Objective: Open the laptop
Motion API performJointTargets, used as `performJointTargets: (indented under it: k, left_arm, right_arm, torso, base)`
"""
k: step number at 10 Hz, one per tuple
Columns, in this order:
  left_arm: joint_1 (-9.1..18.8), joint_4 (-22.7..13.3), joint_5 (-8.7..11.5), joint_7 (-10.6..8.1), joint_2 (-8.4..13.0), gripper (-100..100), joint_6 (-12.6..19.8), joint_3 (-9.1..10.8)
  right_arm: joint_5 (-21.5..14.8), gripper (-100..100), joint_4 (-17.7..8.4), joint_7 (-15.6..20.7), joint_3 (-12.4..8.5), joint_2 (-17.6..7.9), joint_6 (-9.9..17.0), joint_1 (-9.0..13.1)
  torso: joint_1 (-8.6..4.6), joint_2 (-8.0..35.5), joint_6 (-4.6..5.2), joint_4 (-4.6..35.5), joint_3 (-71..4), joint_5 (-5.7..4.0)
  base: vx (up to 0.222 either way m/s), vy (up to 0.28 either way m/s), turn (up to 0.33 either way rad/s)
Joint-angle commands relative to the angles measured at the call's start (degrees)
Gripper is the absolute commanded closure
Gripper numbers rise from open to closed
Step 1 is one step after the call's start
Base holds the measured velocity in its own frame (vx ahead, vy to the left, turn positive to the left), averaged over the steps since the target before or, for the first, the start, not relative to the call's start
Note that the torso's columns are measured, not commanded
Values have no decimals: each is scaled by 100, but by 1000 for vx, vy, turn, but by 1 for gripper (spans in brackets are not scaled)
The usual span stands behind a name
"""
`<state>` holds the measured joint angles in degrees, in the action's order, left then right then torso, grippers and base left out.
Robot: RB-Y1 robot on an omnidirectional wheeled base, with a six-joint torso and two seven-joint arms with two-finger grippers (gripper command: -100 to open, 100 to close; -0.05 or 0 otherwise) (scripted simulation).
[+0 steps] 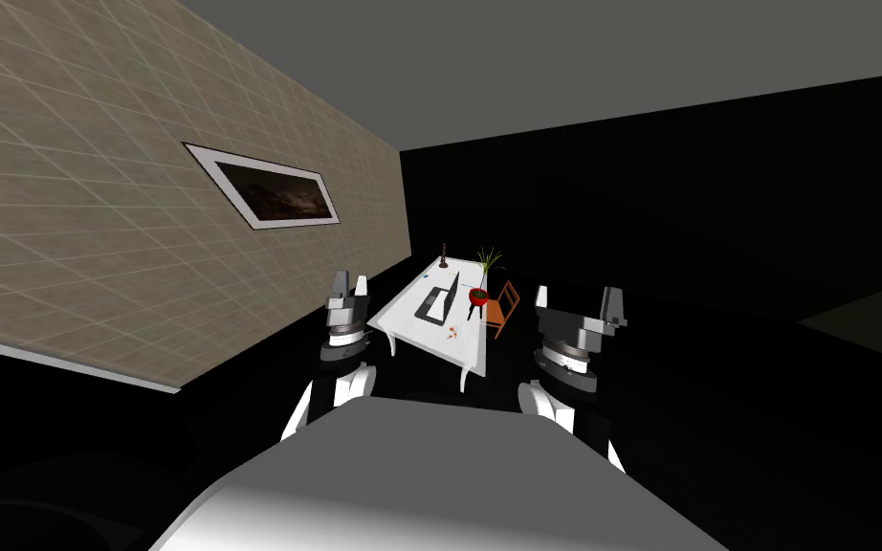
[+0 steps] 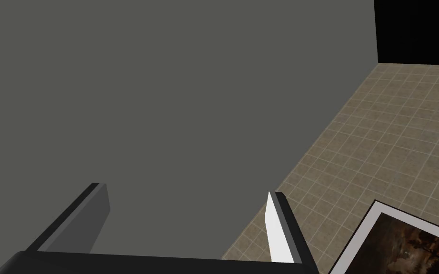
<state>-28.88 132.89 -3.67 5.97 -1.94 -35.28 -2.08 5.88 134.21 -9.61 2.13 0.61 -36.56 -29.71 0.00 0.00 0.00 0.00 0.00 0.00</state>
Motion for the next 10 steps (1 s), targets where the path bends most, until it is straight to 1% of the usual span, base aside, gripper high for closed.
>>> performJointTargets:
  k: [1,3,9,10]
  left_arm:
    - [0,0,0,0,0,0,0,0]
    - [0,1,0,0,0,0,0,0]
    - [0,2,0,0,0,0,0,0]
    - [36,-38,-16,1,254,-100,54,2]
  right_arm:
    - [0,0,0,0,0,0,0,0]
    - [0,0,1,0,0,0,0,0]
    - [0,0,2,0,0,0,0,0]
    - [0,0,2,0,0,0,-1,0]
  torso:
    - [0,232,0,235,-467,0]
    - [0,1003,0,1006,-2014,0]
    - [0,3539,0,3537,-7073,0]
    - [0,3962,0,3960,-7919,0]
  base:
    - [0,0,0]
    - [0,0,0]
    - [0,0,0]
    - [7,-3,-30]
